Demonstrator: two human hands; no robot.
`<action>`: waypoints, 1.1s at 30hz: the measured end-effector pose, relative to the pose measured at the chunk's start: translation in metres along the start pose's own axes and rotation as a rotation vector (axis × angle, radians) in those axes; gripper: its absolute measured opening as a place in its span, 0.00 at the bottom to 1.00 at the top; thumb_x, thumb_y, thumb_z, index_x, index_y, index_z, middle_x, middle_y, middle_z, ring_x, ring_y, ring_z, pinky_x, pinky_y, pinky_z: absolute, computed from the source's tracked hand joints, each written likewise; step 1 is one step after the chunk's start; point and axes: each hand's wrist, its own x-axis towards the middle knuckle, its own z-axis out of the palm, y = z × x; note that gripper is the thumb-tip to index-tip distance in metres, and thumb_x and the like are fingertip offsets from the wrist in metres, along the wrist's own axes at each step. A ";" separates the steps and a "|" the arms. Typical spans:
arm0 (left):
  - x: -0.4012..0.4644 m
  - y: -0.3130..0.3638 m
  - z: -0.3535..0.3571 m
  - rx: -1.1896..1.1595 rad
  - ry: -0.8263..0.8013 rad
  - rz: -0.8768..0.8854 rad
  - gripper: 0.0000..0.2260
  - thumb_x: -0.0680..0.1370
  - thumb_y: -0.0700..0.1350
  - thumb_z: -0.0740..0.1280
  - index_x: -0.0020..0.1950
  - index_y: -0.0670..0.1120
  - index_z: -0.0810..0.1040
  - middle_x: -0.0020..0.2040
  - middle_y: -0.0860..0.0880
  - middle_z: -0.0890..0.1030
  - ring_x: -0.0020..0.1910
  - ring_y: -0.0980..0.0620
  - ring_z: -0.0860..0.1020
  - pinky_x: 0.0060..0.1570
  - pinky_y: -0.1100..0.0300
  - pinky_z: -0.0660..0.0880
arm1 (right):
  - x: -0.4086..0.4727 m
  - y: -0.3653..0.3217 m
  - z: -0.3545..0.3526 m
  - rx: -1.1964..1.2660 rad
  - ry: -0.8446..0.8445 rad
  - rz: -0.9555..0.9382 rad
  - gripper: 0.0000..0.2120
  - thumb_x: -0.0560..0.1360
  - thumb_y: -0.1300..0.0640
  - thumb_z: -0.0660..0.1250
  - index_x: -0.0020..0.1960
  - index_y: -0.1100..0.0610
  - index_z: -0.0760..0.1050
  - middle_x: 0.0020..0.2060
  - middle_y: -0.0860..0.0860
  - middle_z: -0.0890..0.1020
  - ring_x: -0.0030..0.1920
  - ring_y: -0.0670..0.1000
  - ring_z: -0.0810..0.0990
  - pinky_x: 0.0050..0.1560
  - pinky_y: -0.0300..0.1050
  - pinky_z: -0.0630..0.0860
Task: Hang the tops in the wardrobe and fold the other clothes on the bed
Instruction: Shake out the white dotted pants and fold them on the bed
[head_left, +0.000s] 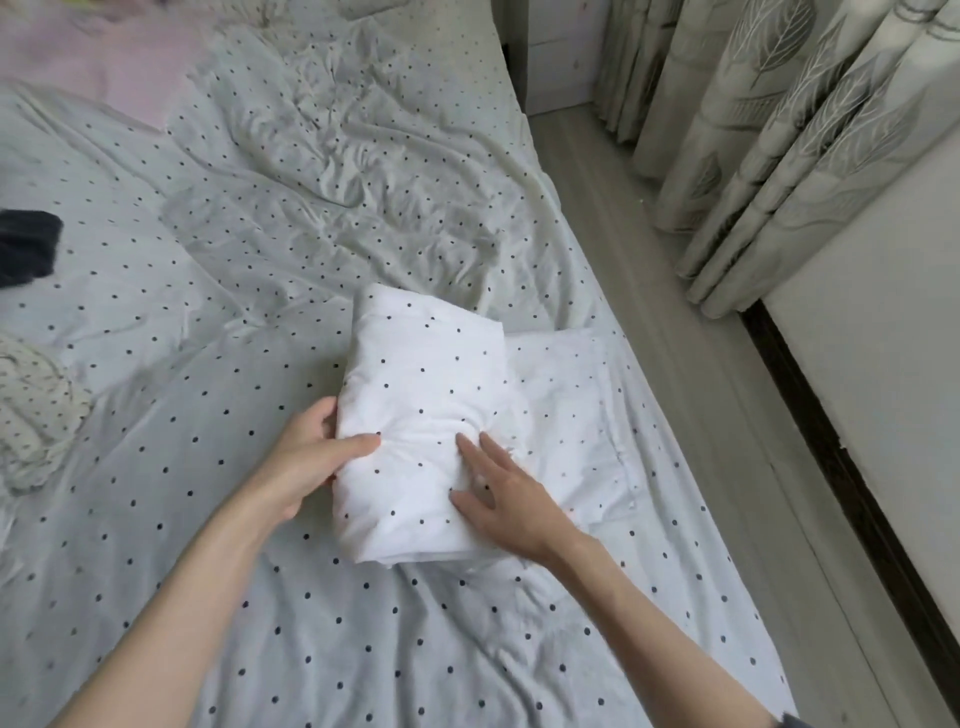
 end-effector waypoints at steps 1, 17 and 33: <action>-0.007 0.006 -0.012 0.022 0.002 0.020 0.11 0.73 0.34 0.70 0.51 0.46 0.75 0.44 0.52 0.83 0.36 0.58 0.80 0.32 0.63 0.71 | 0.001 -0.008 0.004 0.044 -0.032 -0.017 0.30 0.79 0.47 0.59 0.76 0.44 0.50 0.77 0.48 0.50 0.74 0.49 0.57 0.73 0.43 0.54; 0.016 0.045 0.133 0.544 -0.339 0.242 0.23 0.75 0.52 0.68 0.68 0.54 0.66 0.56 0.49 0.75 0.52 0.51 0.77 0.55 0.56 0.74 | -0.025 0.052 -0.067 1.086 0.188 0.189 0.25 0.79 0.37 0.49 0.62 0.51 0.75 0.55 0.51 0.83 0.55 0.52 0.81 0.58 0.51 0.76; 0.033 -0.059 0.121 1.415 -0.389 0.461 0.40 0.73 0.70 0.56 0.74 0.61 0.34 0.72 0.56 0.27 0.73 0.49 0.29 0.72 0.46 0.37 | -0.012 0.092 -0.013 -0.356 0.223 0.196 0.27 0.80 0.42 0.48 0.77 0.47 0.47 0.77 0.49 0.44 0.76 0.54 0.41 0.73 0.58 0.49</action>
